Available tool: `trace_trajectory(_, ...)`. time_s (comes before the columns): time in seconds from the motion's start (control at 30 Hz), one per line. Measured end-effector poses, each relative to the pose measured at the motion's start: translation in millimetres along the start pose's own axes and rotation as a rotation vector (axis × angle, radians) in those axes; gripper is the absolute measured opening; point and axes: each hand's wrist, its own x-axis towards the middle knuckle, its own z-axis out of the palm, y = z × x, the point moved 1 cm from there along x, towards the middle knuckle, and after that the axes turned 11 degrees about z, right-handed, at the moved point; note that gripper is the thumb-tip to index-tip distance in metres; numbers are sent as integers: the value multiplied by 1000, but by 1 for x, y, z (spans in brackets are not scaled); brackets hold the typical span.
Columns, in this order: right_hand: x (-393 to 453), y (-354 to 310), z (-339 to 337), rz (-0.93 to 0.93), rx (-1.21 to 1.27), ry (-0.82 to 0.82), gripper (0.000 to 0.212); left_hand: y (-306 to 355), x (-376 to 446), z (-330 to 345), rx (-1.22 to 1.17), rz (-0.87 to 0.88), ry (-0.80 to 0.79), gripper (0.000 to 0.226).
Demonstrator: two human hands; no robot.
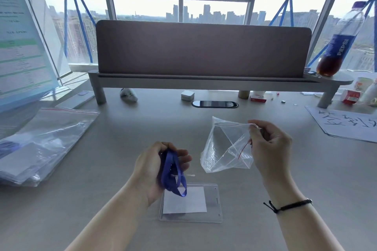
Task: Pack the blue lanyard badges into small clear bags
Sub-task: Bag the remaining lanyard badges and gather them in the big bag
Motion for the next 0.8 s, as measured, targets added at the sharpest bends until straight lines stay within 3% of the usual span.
trace_trajectory(0.13,-1,0,1,2,0,-7,25,-7,1,1,11,-35,78,21)
trace_trajectory(0.3,-2,0,2,-3,8,-10,23,-4,4,-2,-20,-90,-25,7)
trace_trajectory(0.53,-3,0,3,3,14,-20,24,0,-1,5,-23,-13,-76,34)
trace_trajectory(0.8,-10,-9,3,-9,-29,-60,26,7,-29,30,-25,-111,-331,34)
